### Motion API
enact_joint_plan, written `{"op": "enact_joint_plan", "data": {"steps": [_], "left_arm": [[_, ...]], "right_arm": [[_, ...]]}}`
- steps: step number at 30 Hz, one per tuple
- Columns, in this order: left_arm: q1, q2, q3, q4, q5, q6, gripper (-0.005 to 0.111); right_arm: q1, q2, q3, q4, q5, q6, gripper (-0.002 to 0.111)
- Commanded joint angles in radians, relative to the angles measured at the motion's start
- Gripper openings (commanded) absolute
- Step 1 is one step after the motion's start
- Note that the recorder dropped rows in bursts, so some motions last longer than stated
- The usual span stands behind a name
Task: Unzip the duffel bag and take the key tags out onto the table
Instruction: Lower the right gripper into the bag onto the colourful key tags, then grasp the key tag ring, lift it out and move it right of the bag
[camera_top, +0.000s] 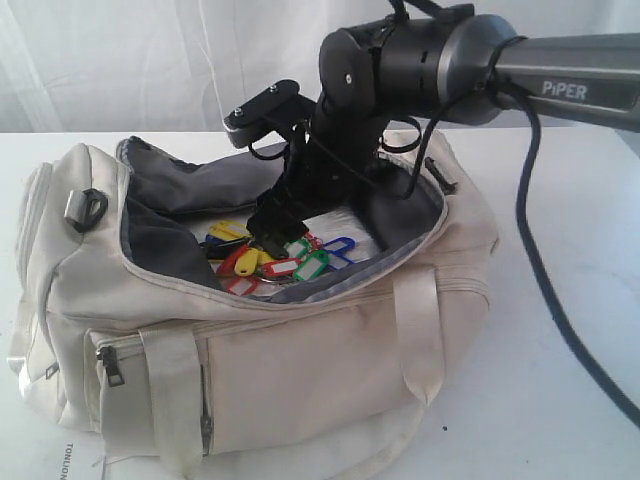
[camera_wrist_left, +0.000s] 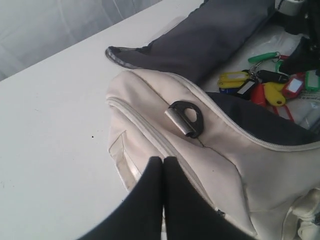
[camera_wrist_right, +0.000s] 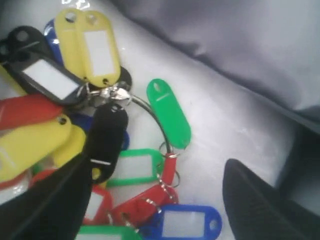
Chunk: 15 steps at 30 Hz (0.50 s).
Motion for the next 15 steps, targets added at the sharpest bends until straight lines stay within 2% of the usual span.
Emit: {"op": "enact_joint_plan", "data": {"steps": [1,7,15], "left_arm": [[0.002,-0.008,0.006,-0.027,-0.003,-0.01,0.0],[0.002,-0.008,0.006,-0.041,-0.003,-0.01,0.0],[0.002,-0.008,0.006,-0.054,-0.008,-0.005,0.0]], "right_arm": [[-0.01,0.029,-0.003,-0.083,-0.082,0.069,0.065],[-0.01,0.067,-0.003,-0.108,-0.142,0.1,0.064],[-0.01,0.116,-0.003,-0.114,-0.049,0.119,0.057]]}}
